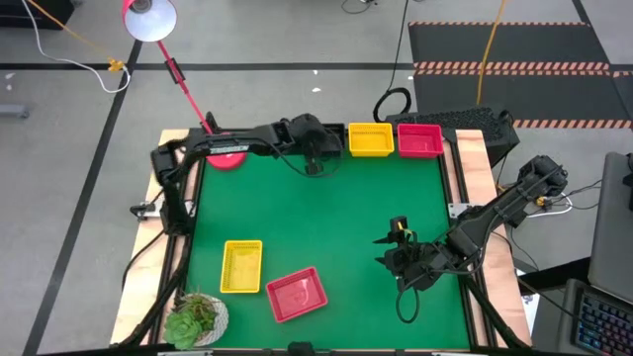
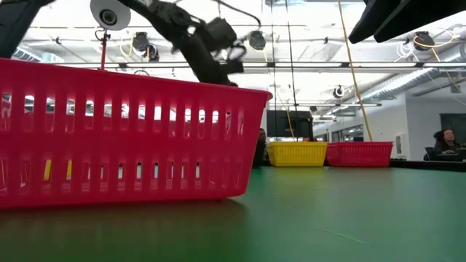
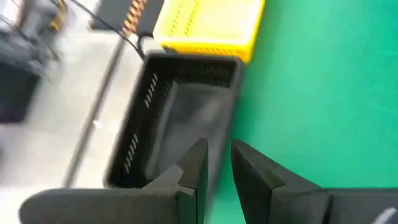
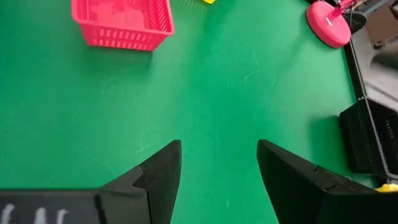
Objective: Stack baskets by color
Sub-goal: Stack the bottom red bin on the top red bins
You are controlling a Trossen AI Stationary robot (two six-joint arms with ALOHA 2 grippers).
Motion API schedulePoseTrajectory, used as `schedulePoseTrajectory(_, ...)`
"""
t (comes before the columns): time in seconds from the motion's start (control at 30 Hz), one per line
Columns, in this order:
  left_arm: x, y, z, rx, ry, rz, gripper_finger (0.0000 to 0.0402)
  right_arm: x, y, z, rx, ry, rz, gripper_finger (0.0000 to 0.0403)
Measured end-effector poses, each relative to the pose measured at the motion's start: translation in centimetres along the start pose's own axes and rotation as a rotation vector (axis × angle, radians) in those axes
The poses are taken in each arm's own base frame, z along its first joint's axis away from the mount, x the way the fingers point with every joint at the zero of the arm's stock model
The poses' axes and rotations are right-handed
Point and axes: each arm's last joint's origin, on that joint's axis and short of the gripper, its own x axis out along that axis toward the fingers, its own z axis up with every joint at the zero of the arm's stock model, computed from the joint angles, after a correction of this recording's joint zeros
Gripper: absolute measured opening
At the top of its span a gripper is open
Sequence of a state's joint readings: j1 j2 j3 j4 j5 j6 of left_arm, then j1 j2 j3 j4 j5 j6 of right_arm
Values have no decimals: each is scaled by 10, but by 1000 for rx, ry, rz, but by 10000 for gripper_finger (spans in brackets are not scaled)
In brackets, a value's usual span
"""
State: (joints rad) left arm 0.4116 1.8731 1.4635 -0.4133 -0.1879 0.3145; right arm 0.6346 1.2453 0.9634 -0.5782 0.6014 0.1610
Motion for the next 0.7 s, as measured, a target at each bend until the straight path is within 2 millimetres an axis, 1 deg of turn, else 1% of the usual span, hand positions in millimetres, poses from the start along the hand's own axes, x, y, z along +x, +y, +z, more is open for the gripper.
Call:
schedulePoseTrajectory(0.1, -30, -5, 5, -61, -20, -86, 74, 0, -1, 2, 71, -18, 1, 203)
schedulePoseTrajectory(0.23, -60, -26, 5, -51, -84, -223, 74, 1, 0, 7, 186, -58, 17, 203)
schedulePoseTrajectory(0.33, -69, -44, -4, -20, -172, -246, 74, 1, 1, 13, 252, -99, 76, 203)
schedulePoseTrajectory(0.47, -72, -62, -29, 24, -246, -254, 74, 3, 2, 25, 327, -190, 117, 203)
schedulePoseTrajectory(0.57, -78, -63, -46, 31, -247, -252, 74, 11, 7, 31, 316, -229, 129, 203)
schedulePoseTrajectory(0.7, -93, -55, -61, -14, -263, -229, 74, 32, 15, 36, 240, -228, 237, 203)
